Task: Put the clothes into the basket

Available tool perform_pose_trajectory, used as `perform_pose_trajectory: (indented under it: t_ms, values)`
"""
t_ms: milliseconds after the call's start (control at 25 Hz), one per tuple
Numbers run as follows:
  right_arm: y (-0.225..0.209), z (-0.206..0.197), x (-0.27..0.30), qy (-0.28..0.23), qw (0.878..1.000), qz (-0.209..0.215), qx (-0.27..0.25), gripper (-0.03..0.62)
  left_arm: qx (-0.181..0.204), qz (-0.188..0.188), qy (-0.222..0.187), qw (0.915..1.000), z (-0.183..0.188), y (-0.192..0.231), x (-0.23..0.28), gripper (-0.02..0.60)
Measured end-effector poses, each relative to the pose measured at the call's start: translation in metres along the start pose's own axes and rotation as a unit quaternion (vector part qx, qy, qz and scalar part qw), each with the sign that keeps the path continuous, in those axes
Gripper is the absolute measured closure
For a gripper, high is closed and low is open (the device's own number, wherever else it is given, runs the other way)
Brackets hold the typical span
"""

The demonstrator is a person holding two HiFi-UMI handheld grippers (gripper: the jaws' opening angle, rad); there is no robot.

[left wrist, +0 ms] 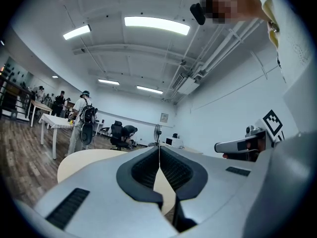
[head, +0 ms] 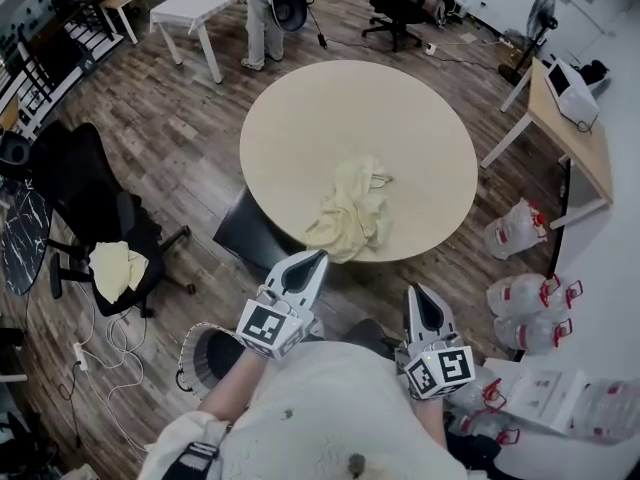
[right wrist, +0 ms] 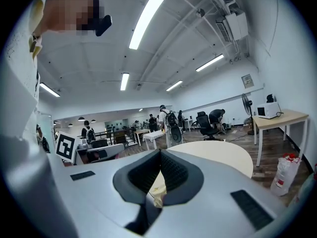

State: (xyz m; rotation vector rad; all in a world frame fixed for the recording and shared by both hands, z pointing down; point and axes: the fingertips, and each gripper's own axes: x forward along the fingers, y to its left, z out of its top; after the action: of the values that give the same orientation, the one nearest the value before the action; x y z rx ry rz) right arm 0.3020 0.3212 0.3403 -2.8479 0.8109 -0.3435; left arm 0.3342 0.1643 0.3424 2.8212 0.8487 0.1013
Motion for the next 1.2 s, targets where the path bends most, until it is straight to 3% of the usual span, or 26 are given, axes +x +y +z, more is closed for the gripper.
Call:
perform_pose_trajectory:
  t_ms: [240,880,1040,1200]
  values:
    - [-0.023,-0.002,0.023,0.014,1.000,0.001,0.005,0.586,0.005,0.012,0.015,0.9998,-0.010,0.015,0.027,0.558]
    - [-0.112,0.029,0.134,0.040,0.997,0.060,-0.005,0.586,-0.004,0.073,0.063,0.9954,-0.048,0.073,0.149,0.555]
    - [-0.132,0.030,0.151,0.043,0.998,0.051,0.000,0.586,-0.007,0.073,0.092,0.9930,-0.073,0.089,0.174,0.482]
    - [-0.151,0.030,0.164,0.046,0.998,0.044,0.003,0.588,-0.009,0.075,0.124,0.9893,-0.103,0.102,0.199,0.468]
